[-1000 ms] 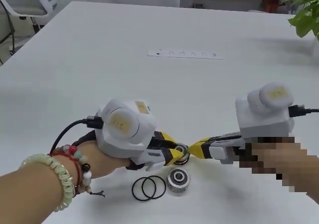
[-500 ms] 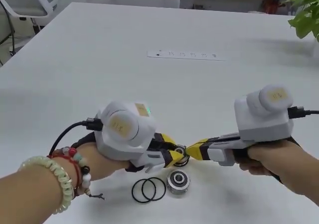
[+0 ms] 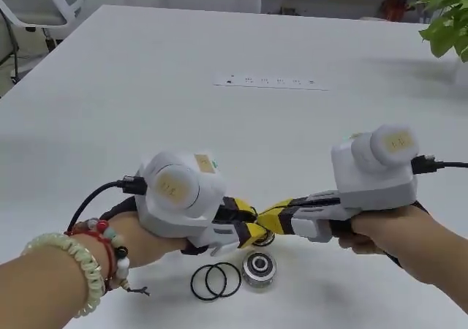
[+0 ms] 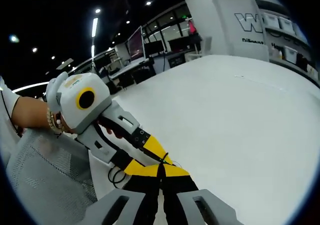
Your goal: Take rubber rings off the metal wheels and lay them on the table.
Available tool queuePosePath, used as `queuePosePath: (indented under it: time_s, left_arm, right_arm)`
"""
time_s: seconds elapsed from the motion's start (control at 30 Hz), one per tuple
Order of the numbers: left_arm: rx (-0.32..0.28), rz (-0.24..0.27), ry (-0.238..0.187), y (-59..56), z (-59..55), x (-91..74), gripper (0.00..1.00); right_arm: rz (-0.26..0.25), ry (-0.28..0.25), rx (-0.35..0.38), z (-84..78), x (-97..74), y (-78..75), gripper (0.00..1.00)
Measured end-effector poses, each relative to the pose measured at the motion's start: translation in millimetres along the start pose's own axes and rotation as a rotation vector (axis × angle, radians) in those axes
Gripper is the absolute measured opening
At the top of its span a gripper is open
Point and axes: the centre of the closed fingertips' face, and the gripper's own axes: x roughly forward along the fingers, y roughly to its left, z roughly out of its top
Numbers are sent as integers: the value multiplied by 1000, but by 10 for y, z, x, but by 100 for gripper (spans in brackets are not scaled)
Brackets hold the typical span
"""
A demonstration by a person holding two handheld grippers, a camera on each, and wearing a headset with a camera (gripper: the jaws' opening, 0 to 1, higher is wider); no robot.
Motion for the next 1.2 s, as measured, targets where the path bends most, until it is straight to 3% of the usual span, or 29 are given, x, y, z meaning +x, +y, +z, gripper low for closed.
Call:
queuePosePath:
  time_s: [0.2, 0.3, 0.33, 0.47, 0.57, 0.67, 0.73, 0.77, 0.83, 0.97, 1.2]
  left_arm:
    - [-12, 8, 1, -1, 8, 5, 13]
    - [-25, 4, 16, 2, 12, 6, 14]
    - [-51, -1, 19, -1, 39, -7, 14]
    - [-18, -19, -3, -18, 176, -71, 15]
    - [-40, -55, -14, -50, 281, -149, 19]
    - [-57, -91, -27, -91, 396, -295, 27]
    - [0, -99, 11, -94, 397, -394, 34]
    - [34, -87, 16, -79, 432, -455, 37]
    - [50, -93, 21, -96, 486, -563, 43]
    - [72, -78, 15, -69, 563, -794, 46]
    - [100, -16, 2, -37, 604, -1175, 54]
  right_arm:
    - [-66, 37, 16, -77, -16, -117, 0]
    - [-59, 34, -49, -72, -35, -113, 0]
    - [-51, 30, -44, -60, -43, -112, 0]
    - [-58, 10, 24, 15, -79, -144, 0]
    - [-65, -12, 40, 80, -133, -165, 0]
    - [-65, -46, 60, 179, -196, -163, 0]
    - [-59, -59, 68, 225, -220, -138, 0]
    - [-45, -70, 90, 260, -232, -105, 0]
    - [-30, -92, 78, 326, -259, -43, 0]
    - [-5, -120, 72, 427, -289, 71, 0]
    - [31, -126, 40, 490, -280, 238, 0]
